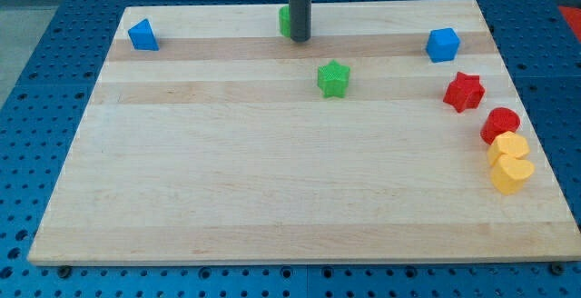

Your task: Slide the blue triangle up a bit

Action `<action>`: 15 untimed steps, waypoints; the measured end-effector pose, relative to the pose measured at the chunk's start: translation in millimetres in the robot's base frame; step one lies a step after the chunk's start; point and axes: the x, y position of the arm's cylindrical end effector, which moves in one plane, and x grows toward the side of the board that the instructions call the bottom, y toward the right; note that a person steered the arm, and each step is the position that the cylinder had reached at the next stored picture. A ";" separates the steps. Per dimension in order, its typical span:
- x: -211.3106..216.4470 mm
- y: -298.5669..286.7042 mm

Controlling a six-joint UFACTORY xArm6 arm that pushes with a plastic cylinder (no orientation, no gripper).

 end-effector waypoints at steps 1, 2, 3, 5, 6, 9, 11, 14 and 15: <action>12.8 -7.1; 44.1 -36.8; 56.3 -82.8; 56.0 -171.1; 54.4 -179.6; 49.9 -207.1; 41.4 -244.3; 7.8 -258.1; 6.8 -257.7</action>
